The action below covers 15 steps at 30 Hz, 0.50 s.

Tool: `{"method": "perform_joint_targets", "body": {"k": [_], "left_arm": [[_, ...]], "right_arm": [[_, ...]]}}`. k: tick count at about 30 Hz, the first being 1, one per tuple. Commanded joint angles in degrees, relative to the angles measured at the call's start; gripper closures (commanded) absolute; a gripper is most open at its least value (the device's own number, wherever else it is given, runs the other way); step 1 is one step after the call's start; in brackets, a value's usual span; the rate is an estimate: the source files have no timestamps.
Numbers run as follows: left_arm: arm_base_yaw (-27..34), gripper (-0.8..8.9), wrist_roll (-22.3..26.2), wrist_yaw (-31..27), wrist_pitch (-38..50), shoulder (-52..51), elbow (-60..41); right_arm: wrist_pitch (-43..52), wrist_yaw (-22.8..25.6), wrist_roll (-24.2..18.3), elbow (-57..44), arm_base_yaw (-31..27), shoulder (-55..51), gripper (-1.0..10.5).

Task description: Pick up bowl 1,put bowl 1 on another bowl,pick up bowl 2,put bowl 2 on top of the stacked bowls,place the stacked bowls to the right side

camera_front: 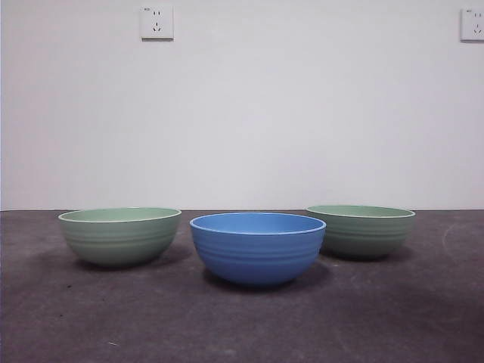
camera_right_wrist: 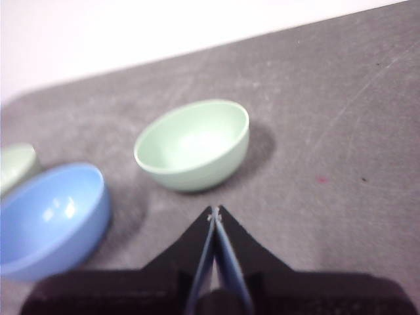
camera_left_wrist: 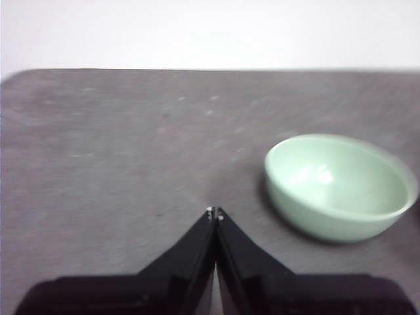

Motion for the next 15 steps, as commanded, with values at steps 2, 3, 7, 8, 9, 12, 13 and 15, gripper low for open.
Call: {"method": "perform_joint_targets", "body": {"k": [2, 3, 7, 8, 9, 12, 13, 15], "left_arm": [[0.24, 8.22, -10.08, 2.82, 1.66, -0.15, 0.04], [0.24, 8.22, -11.06, 3.72, 1.62, -0.15, 0.55], [0.24, 8.22, -12.72, 7.32, -0.63, 0.24, 4.57], [0.24, 8.22, -12.74, 7.96, -1.42, 0.48, 5.75], [0.24, 8.22, -12.76, 8.37, -2.58, 0.96, 7.32], [0.24, 8.22, -12.39, 11.26, -5.99, 3.48, 12.28], [0.24, 8.22, -11.72, 12.55, -7.23, 4.72, 14.12], [0.24, 8.22, -10.05, 14.82, -9.94, 7.28, 17.68]], "right_arm": [[2.99, -0.13, 9.27, -0.11, 0.11, -0.11, 9.6], [3.04, -0.11, 10.8, 0.46, 0.11, -0.09, 9.6], [2.97, -0.2, 12.28, 4.26, 0.11, 1.62, 9.6], [2.97, -0.5, 12.26, 5.38, 0.11, 2.36, 9.6], [2.91, -1.33, 12.22, 6.75, 0.11, 3.43, 9.6], [1.68, -3.45, 11.58, 11.61, 0.13, 7.72, 9.6], [0.22, -4.55, 10.73, 13.75, 0.15, 9.53, 9.6], [-3.58, -6.4, 7.87, 18.21, 0.15, 13.18, 9.6]]}}
